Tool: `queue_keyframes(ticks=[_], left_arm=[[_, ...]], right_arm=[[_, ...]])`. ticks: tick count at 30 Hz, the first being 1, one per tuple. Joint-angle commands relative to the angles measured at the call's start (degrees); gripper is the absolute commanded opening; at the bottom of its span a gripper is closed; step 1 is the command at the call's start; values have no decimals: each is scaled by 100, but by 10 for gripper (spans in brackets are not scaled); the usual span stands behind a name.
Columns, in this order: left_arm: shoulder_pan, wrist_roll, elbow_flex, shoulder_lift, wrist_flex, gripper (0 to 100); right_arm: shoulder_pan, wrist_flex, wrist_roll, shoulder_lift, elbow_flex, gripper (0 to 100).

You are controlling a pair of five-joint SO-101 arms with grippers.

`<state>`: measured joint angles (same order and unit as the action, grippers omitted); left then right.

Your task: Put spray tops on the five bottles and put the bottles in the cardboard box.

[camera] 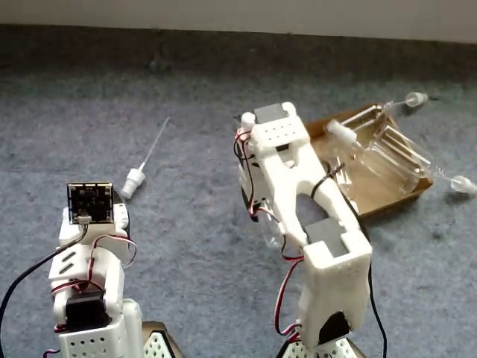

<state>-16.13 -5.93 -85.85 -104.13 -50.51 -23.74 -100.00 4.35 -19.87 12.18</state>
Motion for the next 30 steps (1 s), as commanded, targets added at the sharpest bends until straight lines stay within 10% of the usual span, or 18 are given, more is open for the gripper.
queue_keyframes(ticks=[1,14,22,30], left_arm=[[426,-325,57,-22,114,11],[462,-325,48,-22,105,11],[462,-325,48,-22,105,11],[462,-325,48,-22,105,11]], right_arm=[[-31,-119,167,1262,22,5],[-57,1349,246,3873,-2914,5],[-22,3424,2831,4611,-5332,5],[84,5305,2927,4646,-6747,5]])
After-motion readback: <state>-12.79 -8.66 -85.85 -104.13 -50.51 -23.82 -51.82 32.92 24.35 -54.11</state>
